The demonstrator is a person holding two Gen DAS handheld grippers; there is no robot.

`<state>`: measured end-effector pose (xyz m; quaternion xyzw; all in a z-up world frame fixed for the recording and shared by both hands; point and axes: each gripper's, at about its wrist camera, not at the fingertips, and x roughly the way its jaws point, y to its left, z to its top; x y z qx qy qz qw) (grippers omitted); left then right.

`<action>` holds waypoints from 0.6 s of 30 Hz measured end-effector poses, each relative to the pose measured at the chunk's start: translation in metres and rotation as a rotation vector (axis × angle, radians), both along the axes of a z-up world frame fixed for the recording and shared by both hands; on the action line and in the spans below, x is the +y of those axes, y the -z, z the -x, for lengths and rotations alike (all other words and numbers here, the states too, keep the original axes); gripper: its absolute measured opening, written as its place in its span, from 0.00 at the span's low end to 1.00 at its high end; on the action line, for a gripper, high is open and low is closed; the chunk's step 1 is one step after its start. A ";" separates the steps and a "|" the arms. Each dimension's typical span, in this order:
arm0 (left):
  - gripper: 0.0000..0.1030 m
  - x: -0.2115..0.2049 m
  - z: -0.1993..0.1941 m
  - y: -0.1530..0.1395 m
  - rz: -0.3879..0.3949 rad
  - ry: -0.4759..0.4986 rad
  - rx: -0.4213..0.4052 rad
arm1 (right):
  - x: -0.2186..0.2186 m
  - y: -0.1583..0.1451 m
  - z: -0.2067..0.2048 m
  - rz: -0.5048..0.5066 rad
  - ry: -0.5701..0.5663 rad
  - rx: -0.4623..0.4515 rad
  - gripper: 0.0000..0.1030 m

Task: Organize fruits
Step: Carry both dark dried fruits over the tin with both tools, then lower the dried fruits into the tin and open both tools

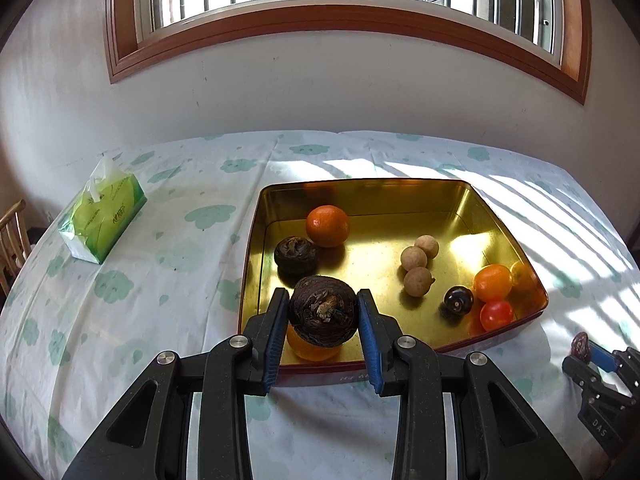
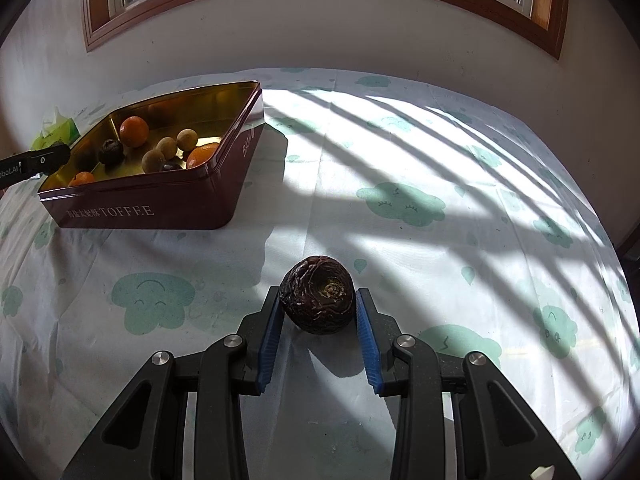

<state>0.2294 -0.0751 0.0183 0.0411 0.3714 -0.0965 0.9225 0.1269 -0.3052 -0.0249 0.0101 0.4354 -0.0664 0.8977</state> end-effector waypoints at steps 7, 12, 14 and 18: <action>0.34 0.000 -0.011 0.007 -0.007 -0.005 0.018 | 0.007 -0.016 -0.004 -0.012 -0.016 -0.022 0.32; 0.34 0.000 -0.016 0.013 -0.012 -0.006 0.037 | 0.016 -0.030 -0.010 -0.021 -0.038 -0.048 0.32; 0.34 0.000 -0.017 0.016 -0.010 -0.008 0.044 | 0.020 -0.034 -0.015 -0.026 -0.049 -0.059 0.32; 0.34 0.001 -0.018 0.019 -0.018 -0.011 0.052 | 0.027 -0.046 -0.025 -0.045 -0.071 -0.085 0.32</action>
